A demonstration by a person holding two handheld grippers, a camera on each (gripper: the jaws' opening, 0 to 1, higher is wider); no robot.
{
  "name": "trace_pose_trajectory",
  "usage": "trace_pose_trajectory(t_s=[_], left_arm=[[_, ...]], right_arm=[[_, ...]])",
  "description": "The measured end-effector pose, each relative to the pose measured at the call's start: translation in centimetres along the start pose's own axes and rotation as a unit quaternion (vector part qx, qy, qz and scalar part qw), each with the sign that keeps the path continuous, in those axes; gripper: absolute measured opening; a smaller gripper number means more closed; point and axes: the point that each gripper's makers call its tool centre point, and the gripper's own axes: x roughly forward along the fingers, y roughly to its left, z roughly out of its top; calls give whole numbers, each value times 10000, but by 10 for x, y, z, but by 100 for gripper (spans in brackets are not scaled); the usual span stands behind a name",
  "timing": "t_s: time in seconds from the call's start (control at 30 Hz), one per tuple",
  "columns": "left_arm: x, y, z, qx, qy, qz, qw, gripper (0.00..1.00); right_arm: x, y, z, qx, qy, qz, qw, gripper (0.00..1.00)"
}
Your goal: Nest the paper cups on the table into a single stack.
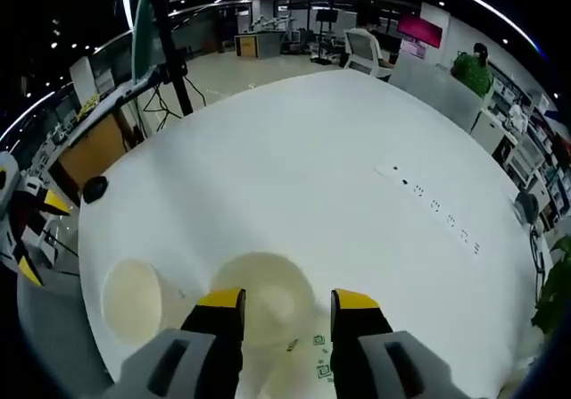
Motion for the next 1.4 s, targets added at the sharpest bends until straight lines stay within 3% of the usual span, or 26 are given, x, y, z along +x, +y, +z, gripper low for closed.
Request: trace_pose_trajectory(t_s=[0.27,0.67,0.77,0.83,0.93,1.07,1.4], left_arm=[[0,5,-1,-24,11,36,10000,61],[0,7,-4,-79,52,56,9999,61],[-3,7,-4,-123,54,85,9999,61],[-4,7,-4,-138,63,101,9998,61],[-7,7,-4,-162,75,135,9997,61],[-10,9,-3,-188,60,168,9997,61],[-7,6,-1,-137,42,115,9998,61]], right_arm=[[19,-3,4,-51,203,91,9997,37],[40,1,-13,-245,589,87,9979,32],[48,3,-15,-350,658,61,9972,26],[53,1,-15,-380,683,13,9969,16],[51,1,-13,-187,639,-55,9978,4],[46,6,-6,-293,517,-35,9982,0],[33,-17,4,-71,293,-227,9993,0]])
